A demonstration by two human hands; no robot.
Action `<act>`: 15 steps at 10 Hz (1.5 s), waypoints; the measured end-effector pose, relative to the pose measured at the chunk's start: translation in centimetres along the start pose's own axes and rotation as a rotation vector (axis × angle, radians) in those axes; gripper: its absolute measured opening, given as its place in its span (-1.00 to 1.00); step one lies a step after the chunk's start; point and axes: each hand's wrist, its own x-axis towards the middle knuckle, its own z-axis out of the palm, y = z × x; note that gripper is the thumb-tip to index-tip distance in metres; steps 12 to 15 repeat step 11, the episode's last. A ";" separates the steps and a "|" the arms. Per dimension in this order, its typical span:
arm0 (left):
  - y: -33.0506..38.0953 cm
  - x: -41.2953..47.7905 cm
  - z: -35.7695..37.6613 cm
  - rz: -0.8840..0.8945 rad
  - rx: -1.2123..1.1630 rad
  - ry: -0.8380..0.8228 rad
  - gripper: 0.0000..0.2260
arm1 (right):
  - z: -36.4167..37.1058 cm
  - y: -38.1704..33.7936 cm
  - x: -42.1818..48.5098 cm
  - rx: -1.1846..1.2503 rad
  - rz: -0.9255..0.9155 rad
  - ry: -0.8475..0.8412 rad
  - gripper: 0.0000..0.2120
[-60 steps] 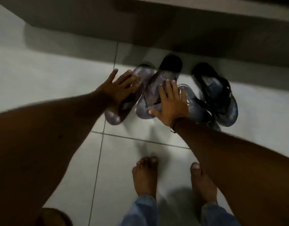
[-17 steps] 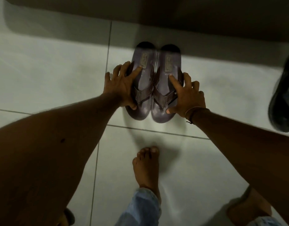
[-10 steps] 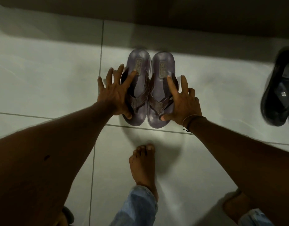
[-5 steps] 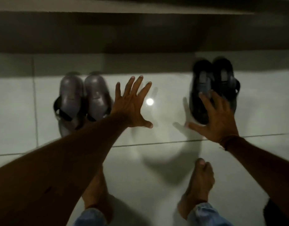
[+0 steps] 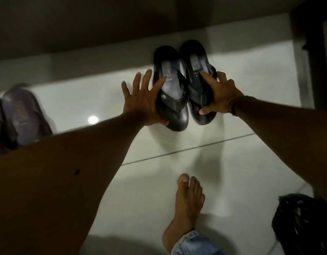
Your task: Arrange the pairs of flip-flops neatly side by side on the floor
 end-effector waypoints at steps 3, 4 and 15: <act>1.3 -0.7 0.7 -0.046 -0.067 -0.008 0.19 | 2.0 0.5 -1.4 -0.081 -0.054 0.092 0.26; 1.3 -2.3 1.7 -0.038 -0.064 -0.013 0.20 | 3.2 0.6 -2.8 -0.112 -0.057 0.088 0.25; 0.7 -5.2 2.9 -0.003 -0.123 0.003 0.35 | 4.1 0.4 -6.4 0.016 0.022 0.100 0.48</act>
